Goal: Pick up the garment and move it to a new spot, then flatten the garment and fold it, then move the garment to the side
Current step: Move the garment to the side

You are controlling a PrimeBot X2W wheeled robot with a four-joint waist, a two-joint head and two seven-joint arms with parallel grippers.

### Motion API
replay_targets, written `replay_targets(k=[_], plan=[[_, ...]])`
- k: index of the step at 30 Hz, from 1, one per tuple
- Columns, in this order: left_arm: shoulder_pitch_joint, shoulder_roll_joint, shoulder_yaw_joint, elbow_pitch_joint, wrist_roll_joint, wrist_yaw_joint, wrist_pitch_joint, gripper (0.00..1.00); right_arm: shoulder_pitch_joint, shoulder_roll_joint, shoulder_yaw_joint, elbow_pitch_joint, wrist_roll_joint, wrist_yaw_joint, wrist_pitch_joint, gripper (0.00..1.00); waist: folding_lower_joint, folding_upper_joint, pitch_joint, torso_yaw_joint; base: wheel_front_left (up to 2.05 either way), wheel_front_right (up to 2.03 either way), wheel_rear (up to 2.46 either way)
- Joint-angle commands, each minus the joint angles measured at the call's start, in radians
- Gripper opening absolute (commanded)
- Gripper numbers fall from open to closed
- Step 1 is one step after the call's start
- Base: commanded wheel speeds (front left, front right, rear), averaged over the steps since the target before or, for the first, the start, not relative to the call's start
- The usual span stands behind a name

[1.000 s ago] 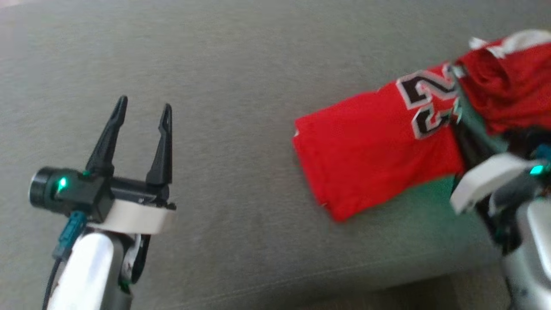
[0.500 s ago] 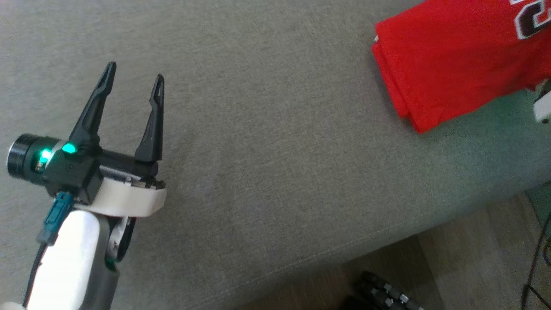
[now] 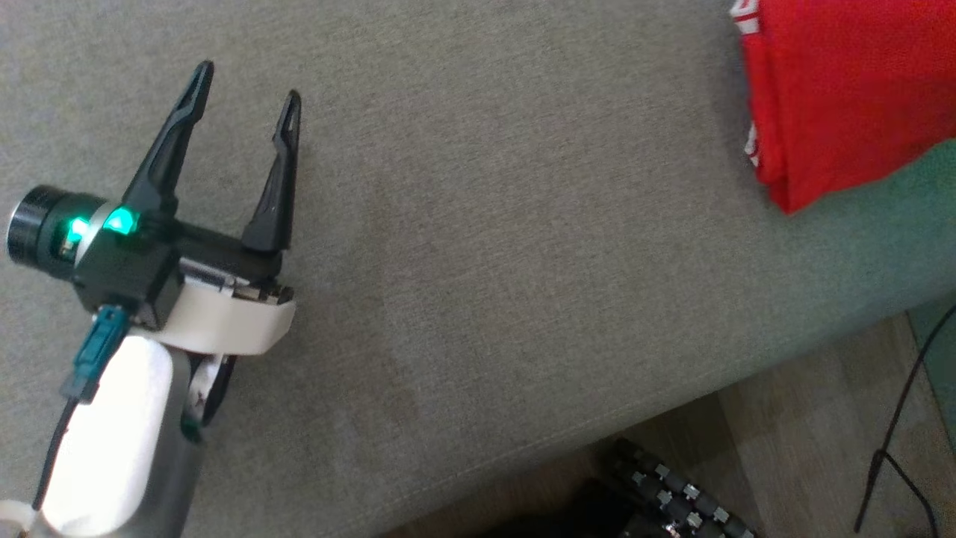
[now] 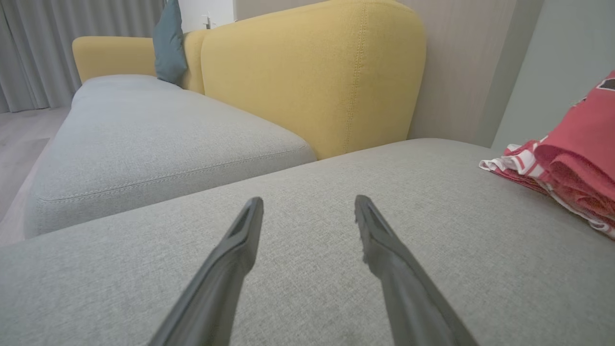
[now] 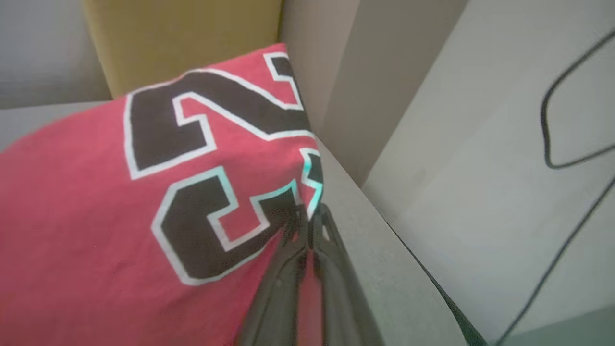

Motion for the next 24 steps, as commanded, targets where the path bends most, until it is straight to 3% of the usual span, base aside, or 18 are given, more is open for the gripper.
replay_targets(k=[1,2,3,12,24], plan=[[-0.025,0.019,0.021,-0.033,0.005,-0.002,0.0,1.0,0.001,0.001,-0.029,-0.012,-0.027,0.004,0.022,0.69,-0.0001,0.0,0.011,0.009,0.0,0.0,0.0],[-0.028,0.018,0.018,-0.03,0.004,-0.003,-0.001,1.0,0.001,0.017,-0.056,0.0,-0.055,0.004,0.041,0.94,-0.0001,0.0,0.014,0.013,0.0,0.0,0.0],[-0.031,0.016,0.015,-0.027,0.003,-0.005,-0.002,1.0,-0.002,0.034,-0.073,0.005,-0.072,0.004,0.049,1.0,-0.0001,0.0,0.016,0.018,0.0,0.0,0.0],[-0.026,-0.003,0.014,0.007,-0.014,0.007,-0.016,1.0,0.052,0.098,-0.117,-0.026,-0.114,0.004,-0.041,1.0,-0.0001,0.0,-0.013,0.072,0.0,0.0,0.0],[0.072,-0.061,0.045,0.049,-0.055,0.047,-0.023,1.0,0.304,0.143,0.112,-0.228,-0.027,0.004,-0.247,1.0,-0.0001,0.0,-0.18,0.189,0.0,0.0,0.0]])
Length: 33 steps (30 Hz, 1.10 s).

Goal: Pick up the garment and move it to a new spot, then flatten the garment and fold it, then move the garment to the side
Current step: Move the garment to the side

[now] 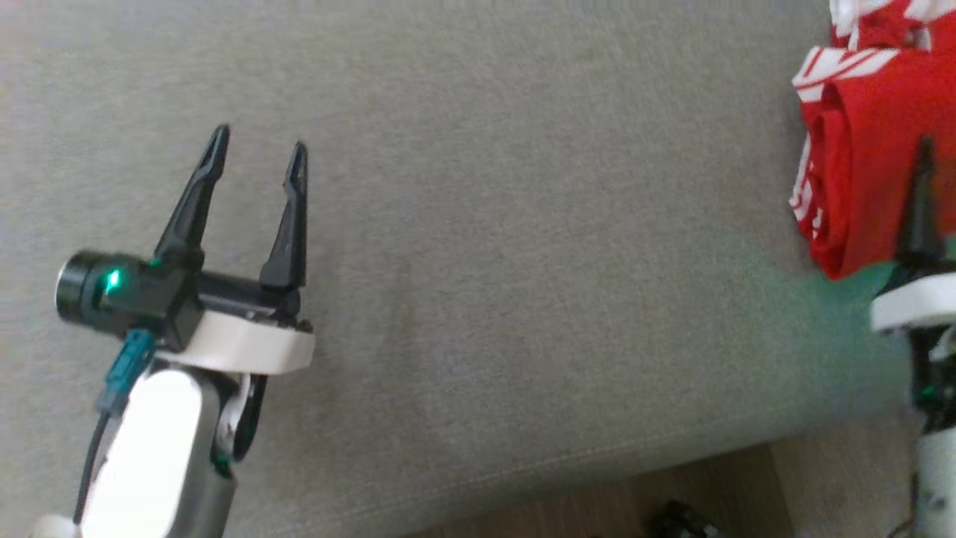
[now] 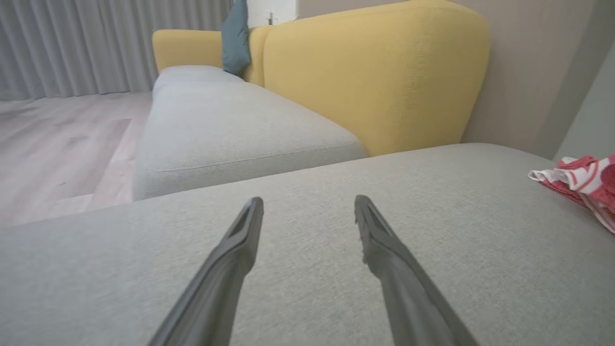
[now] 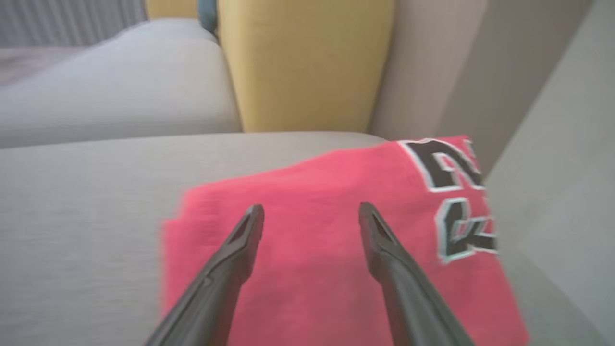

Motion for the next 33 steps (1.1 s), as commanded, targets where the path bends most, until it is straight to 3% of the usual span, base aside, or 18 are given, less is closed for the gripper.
replay_targets(k=[1,9,17,33], plan=[[0.008,0.005,0.043,-0.027,-0.012,0.012,-0.012,1.0,0.033,-0.002,0.041,-0.052,0.009,0.004,-0.017,1.0,0.0001,0.0,-0.062,0.056,0.0,0.0,0.0],[0.123,-0.028,0.107,-0.025,-0.032,0.057,-0.012,1.0,0.166,0.029,0.18,-0.167,0.02,0.004,-0.039,1.0,0.0001,0.0,-0.176,0.153,0.0,0.0,0.0],[0.23,-0.038,0.158,-0.009,-0.05,0.09,-0.012,1.0,0.258,0.063,0.234,-0.241,0.013,0.004,-0.011,1.0,0.0001,0.0,-0.272,0.215,0.0,0.0,0.0],[0.353,-0.026,0.151,-0.002,-0.081,0.09,0.014,1.0,0.382,0.091,0.251,-0.268,0.029,0.004,0.037,1.0,0.0001,0.0,-0.427,0.217,0.0,0.0,0.0]])
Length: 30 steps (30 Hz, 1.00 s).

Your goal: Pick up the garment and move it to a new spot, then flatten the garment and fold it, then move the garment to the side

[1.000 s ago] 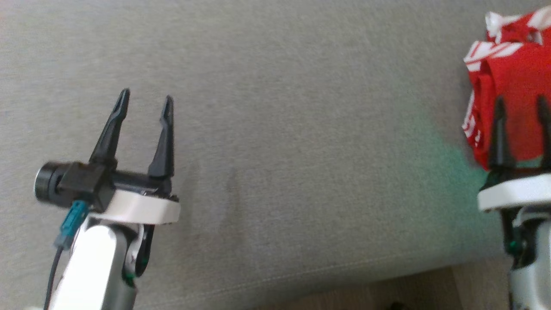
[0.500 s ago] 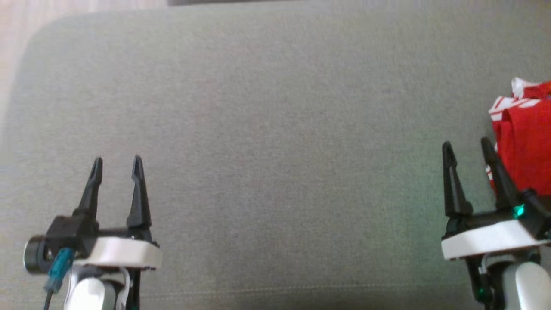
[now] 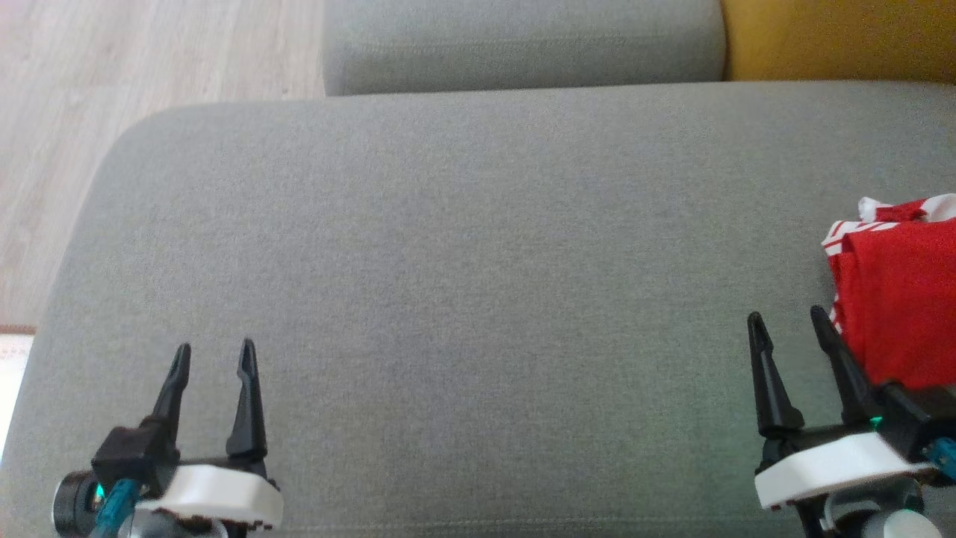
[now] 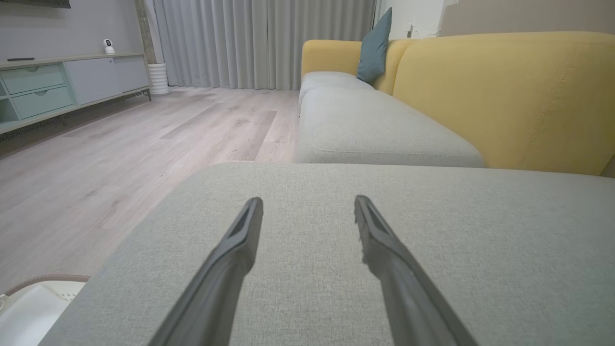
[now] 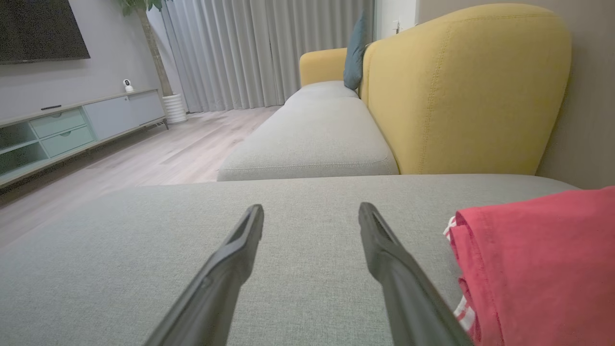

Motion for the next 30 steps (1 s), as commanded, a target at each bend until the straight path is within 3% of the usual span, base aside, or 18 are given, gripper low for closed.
replay_targets(k=[1,30], plan=[[-0.026,0.018,0.029,-0.038,-0.004,0.005,0.005,1.0,-0.016,-0.001,0.021,-0.042,0.009,0.004,0.003,1.0,0.0001,-0.0001,-0.013,-0.006,0.0,0.0,0.0],[-0.024,0.036,0.008,-0.052,0.003,0.031,0.018,1.0,-0.006,0.01,0.013,-0.05,0.011,0.004,0.015,1.0,0.0001,-0.0001,-0.012,-0.009,0.0,0.0,0.0]])
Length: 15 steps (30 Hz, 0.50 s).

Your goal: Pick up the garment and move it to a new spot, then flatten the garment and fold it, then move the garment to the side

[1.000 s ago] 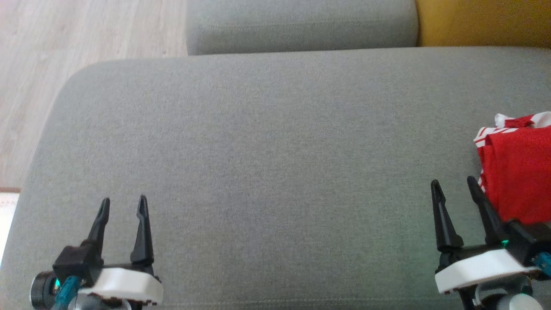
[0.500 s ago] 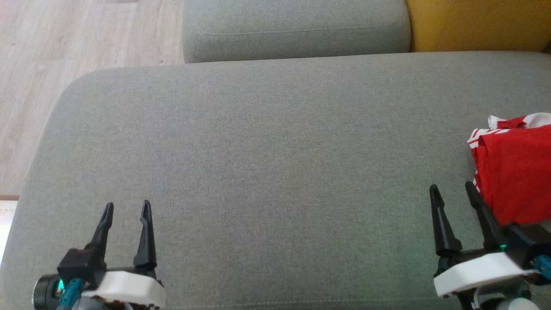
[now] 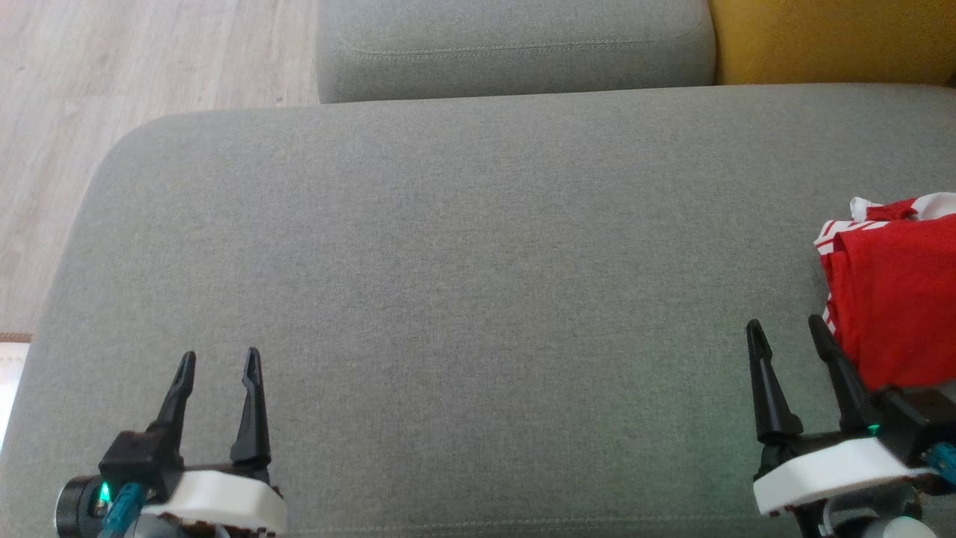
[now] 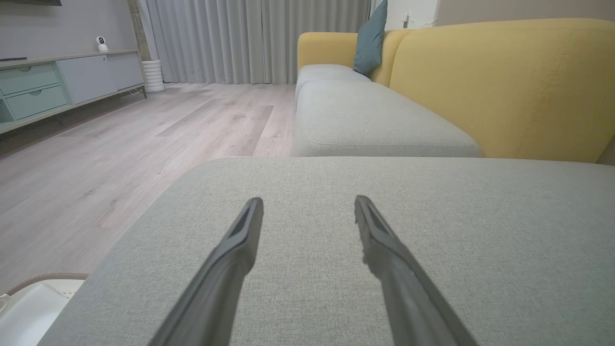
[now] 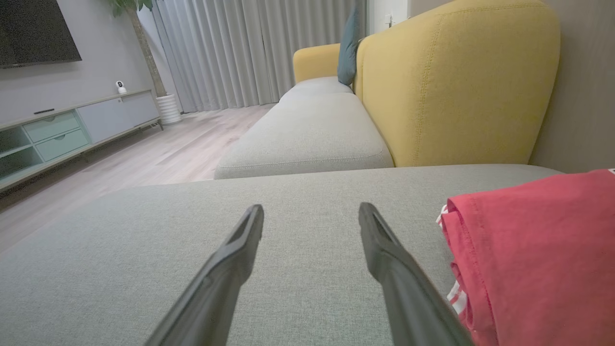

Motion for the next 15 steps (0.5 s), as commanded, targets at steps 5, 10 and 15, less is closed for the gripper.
replay_targets(k=[5,10,15], plan=[[-0.054,0.019,0.03,-0.033,0.003,0.008,-0.008,1.0,-0.033,-0.006,0.02,-0.04,0.003,0.004,-0.003,1.0,0.0001,-0.0001,0.003,-0.002,0.0,0.0,0.0],[-0.057,0.021,0.025,-0.03,0.004,0.011,-0.009,1.0,-0.033,-0.005,0.019,-0.042,0.002,0.004,-0.002,1.0,0.0001,-0.0001,0.004,-0.002,0.0,0.0,0.0],[0.007,-0.005,-0.01,0.034,-0.009,-0.002,0.001,0.0,0.003,0.001,0.005,0.036,0.01,0.0,-0.002,0.0,0.0001,-0.0001,0.004,-0.002,0.0,0.0,0.0]])
